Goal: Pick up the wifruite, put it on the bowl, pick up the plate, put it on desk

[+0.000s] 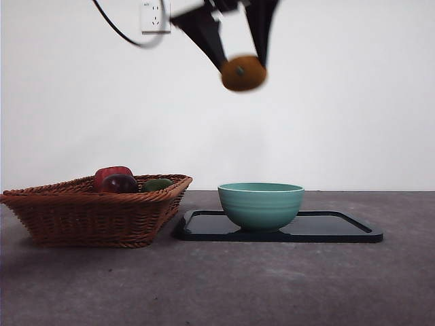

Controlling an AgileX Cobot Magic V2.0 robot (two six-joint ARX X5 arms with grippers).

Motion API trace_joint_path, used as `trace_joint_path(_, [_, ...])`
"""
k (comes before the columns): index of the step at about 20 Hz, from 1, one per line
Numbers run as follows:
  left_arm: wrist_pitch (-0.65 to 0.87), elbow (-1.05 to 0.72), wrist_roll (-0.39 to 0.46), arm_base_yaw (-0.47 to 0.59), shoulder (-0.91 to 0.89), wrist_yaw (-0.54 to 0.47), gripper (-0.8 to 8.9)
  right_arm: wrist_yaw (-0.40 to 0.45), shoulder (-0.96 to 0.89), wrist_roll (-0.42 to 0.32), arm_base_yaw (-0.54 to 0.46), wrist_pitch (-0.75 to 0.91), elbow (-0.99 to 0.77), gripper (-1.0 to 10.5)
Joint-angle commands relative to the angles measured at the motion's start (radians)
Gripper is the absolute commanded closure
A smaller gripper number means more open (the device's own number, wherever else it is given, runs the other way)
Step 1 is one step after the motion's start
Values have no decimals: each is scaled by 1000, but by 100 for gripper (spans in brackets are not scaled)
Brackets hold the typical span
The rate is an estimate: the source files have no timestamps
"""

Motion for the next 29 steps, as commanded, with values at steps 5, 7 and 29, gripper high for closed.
trace_joint_path(5, [-55, -418, 19, 28, -305, -5, 573, 1, 2, 9, 5, 11, 9, 356])
trace_joint_path(7, [-55, -549, -10, 68, -381, -5, 565, 1, 2, 9, 5, 10, 9, 356])
trace_joint_path(29, [551, -1004, -84, 356, -250, -7, 566, 1, 2, -1, 5, 14, 9, 356])
